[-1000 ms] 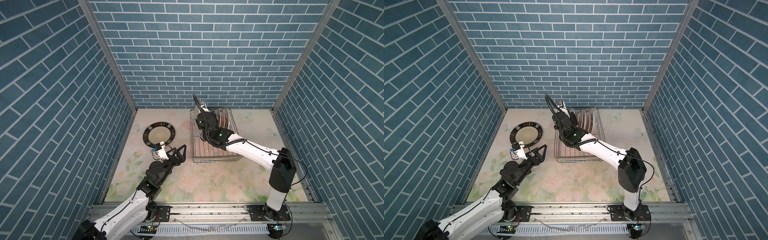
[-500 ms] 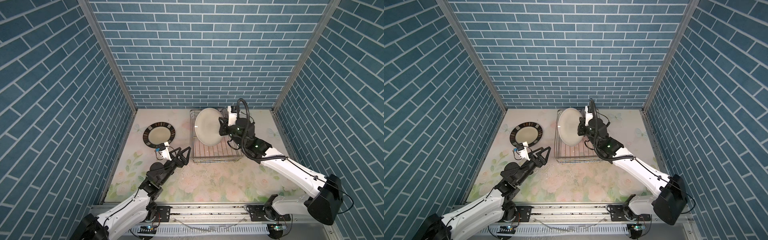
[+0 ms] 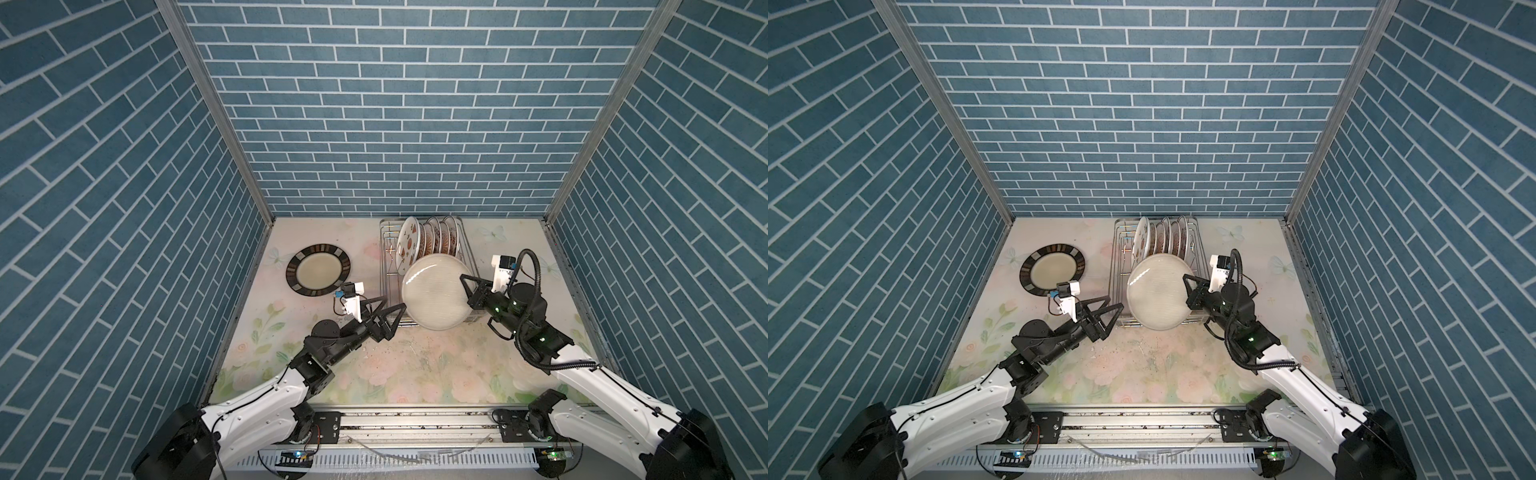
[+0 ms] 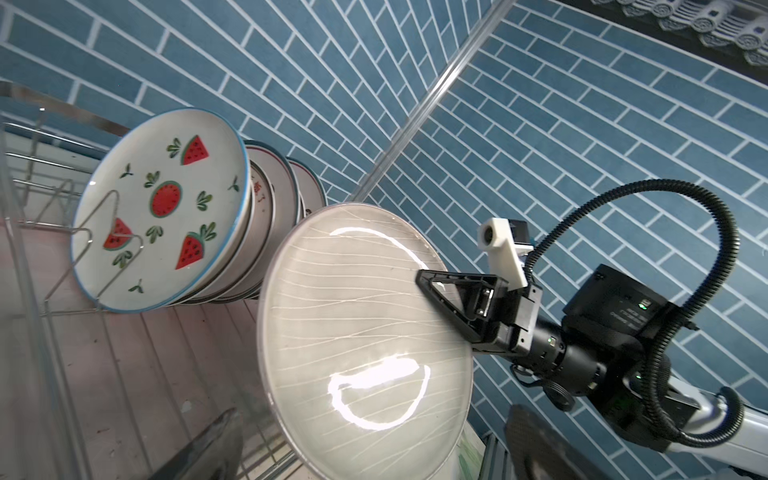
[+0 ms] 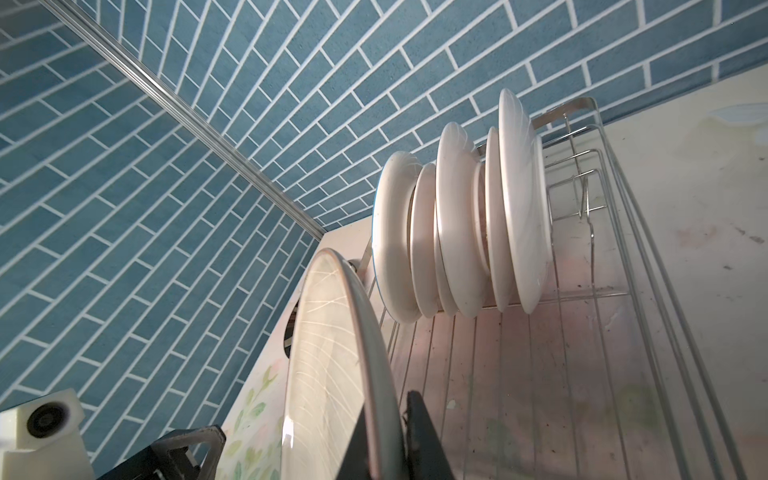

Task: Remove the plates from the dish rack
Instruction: 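Bring the glass plate toward the left gripper while the left gripper approaches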

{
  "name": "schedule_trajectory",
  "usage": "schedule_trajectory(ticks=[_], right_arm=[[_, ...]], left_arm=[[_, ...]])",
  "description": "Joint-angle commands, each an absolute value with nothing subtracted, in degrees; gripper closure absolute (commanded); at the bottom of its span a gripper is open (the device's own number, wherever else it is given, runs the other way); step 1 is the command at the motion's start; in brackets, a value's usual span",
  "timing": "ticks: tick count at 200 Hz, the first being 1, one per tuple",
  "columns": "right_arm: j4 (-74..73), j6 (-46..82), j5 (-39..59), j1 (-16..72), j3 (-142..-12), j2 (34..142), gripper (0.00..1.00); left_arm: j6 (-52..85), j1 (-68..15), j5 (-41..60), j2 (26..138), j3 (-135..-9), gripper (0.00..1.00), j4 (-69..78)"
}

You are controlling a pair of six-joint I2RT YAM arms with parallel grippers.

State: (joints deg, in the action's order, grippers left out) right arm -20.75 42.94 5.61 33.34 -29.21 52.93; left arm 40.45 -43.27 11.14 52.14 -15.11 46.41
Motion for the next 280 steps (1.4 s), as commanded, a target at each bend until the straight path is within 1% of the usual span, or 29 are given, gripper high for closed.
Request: schedule_trajectory(ticks=[1, 20, 45, 63, 85, 102, 123, 130, 147, 159, 165, 196, 206, 226, 253, 280], right_arm=[[-40.68, 54.01, 12.27, 31.99, -27.76, 49.18, 1.00], [-46.92, 56.84, 14.35, 30.19, -24.41, 49.04, 1.00], [-54.53, 60.76, 18.02, 27.47, -21.05, 50.34, 1.00], [-58.92, 62.67, 21.57, 26.97, -20.35, 52.15, 1.00], [-64.91, 64.49, 23.91, 27.00, -18.86, 54.16, 1.00], [-67.42, 64.52, 23.47, 26.92, -17.34, 54.57, 1.00], [-68.40, 64.28, 22.32, 26.97, -15.80, 54.71, 1.00], [-67.80, 63.83, 21.79, 26.98, -15.75, 54.58, 1.00], [-68.58, 63.76, 22.42, 26.97, -15.59, 55.21, 1.00], [-69.99, 63.90, 22.76, 26.99, -15.43, 55.88, 1.00], [-70.13, 63.84, 22.72, 26.98, -15.30, 56.06, 1.00], [-68.08, 61.23, 20.86, 27.04, -14.94, 55.51, 1.00], [-67.04, 60.31, 20.26, 27.01, -14.92, 54.97, 1.00], [-64.90, 57.87, 18.48, 27.35, -14.63, 53.77, 1.00], [-61.86, 54.71, 16.42, 28.01, -14.30, 51.86, 1.00], [-61.40, 53.57, 16.01, 28.56, -14.04, 50.80, 1.00]], left_arm=[[37.44, -45.06, 9.76, 52.55, -17.24, 0.00, 44.72], [37.18, -45.80, 9.43, 53.55, -16.47, 0.00, 48.09], [39.34, -46.05, 6.36, 54.73, -14.74, 0.00, 52.17], [39.49, -46.21, 7.31, 55.92, -16.28, 0.00, 50.82], [38.81, -47.81, 8.21, 58.60, -16.33, 0.00, 55.72], [37.91, -48.99, 8.71, 58.98, -16.39, 0.00, 57.38], [38.06, -50.05, 6.00, 59.13, -16.40, 0.02, 57.45], [38.36, -50.10, 5.47, 59.55, -16.72, 0.05, 56.87], [38.93, -50.22, 5.27, 61.06, -17.86, 0.15, 55.99], [40.04, -50.53, 5.01, 62.11, -18.57, 0.32, 55.58], [40.77, -50.58, 5.00, 62.51, -18.95, 0.37, 54.94], [42.59, -51.50, 3.84, 61.40, -19.81, 0.48, 51.44], [42.63, -51.58, 3.15, 60.54, -20.18, 0.55, 49.00], [42.63, -51.59, 1.89, 59.55, -21.55, 0.66, 44.17], [43.17, -51.59, 3.75, 60.62, -22.68, 0.72, 43.90], [43.45, -51.59, 4.69, 62.44, -24.24, 0.74, 42.66]])
